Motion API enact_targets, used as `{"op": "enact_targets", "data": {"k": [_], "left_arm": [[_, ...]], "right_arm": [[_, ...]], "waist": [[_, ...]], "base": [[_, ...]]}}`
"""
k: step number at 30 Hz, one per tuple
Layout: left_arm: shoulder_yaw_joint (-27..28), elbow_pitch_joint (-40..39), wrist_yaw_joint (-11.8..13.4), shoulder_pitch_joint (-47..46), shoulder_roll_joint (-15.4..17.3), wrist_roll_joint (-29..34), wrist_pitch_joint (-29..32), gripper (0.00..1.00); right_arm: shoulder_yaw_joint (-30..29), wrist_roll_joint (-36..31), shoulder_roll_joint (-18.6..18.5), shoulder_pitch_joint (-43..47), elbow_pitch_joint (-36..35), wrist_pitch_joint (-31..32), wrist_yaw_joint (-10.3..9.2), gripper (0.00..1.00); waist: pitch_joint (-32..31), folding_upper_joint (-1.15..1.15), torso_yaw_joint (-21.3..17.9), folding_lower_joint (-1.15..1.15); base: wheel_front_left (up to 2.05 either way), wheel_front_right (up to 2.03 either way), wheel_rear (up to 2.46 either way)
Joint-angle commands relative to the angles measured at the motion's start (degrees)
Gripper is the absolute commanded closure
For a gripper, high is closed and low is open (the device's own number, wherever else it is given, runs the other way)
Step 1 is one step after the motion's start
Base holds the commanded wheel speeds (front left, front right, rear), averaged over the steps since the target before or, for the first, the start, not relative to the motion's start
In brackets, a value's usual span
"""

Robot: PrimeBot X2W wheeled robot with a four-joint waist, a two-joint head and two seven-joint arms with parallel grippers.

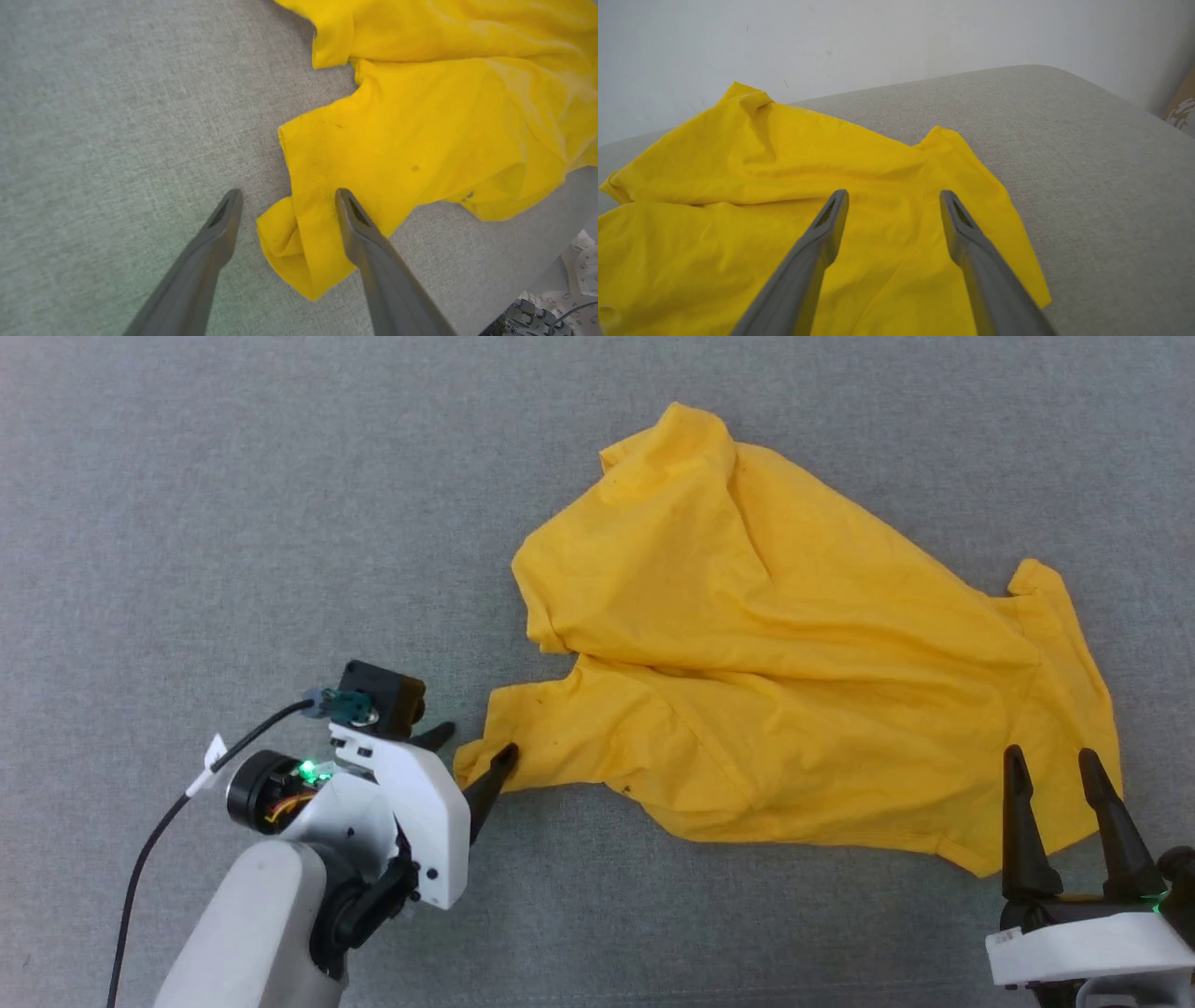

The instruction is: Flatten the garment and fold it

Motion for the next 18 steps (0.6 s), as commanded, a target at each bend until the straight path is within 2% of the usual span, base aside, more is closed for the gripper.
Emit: {"op": "enact_targets", "data": {"k": [1, 12, 13, 14, 16, 18], "left_arm": [[-0.2, 0.0, -0.2, -0.8, 0.3, -0.5, 0.4, 0.00], [-3.9, 2.2, -0.3, -3.3, 0.1, -2.1, 3.8, 0.00], [-4.3, 2.6, -0.4, -3.5, 0.1, -2.2, 3.5, 0.13], [-4.8, 2.9, -0.4, -3.8, 0.2, -2.2, 3.0, 0.39], [-5.9, 3.6, -0.4, -4.3, 0.5, -2.3, 1.8, 1.00], [-7.1, 4.2, -0.4, -4.7, 1.1, -2.4, 0.6, 1.00]], "right_arm": [[-0.1, 0.3, 0.1, -0.9, 0.1, -0.3, -0.11, 0.00], [0.4, 0.0, 0.1, -1.5, 0.7, -0.3, -0.11, 0.00], [0.5, 0.0, 0.1, -1.5, 0.8, -0.3, -0.11, 0.00], [0.5, 0.0, 0.1, -1.5, 0.9, -0.3, -0.11, 0.00], [0.6, 0.0, 0.1, -1.5, 1.0, -0.3, -0.11, 0.00], [0.7, 0.1, 0.1, -1.3, 1.2, -0.3, -0.11, 0.00]], "waist": [[0.1, 0.00, 0.1, -0.01], [0.6, 0.00, 0.0, -0.01], [0.6, 0.00, 0.0, -0.01], [0.5, 0.00, -0.1, -0.01], [0.4, 0.00, -0.3, -0.01], [0.2, 0.00, -0.6, -0.01]], "base": [[0.00, 0.00, 0.00], [0.00, 0.00, 0.00], [0.00, 0.00, 0.00], [0.00, 0.00, 0.00], [0.00, 0.00, 0.00], [0.00, 0.00, 0.00]]}}
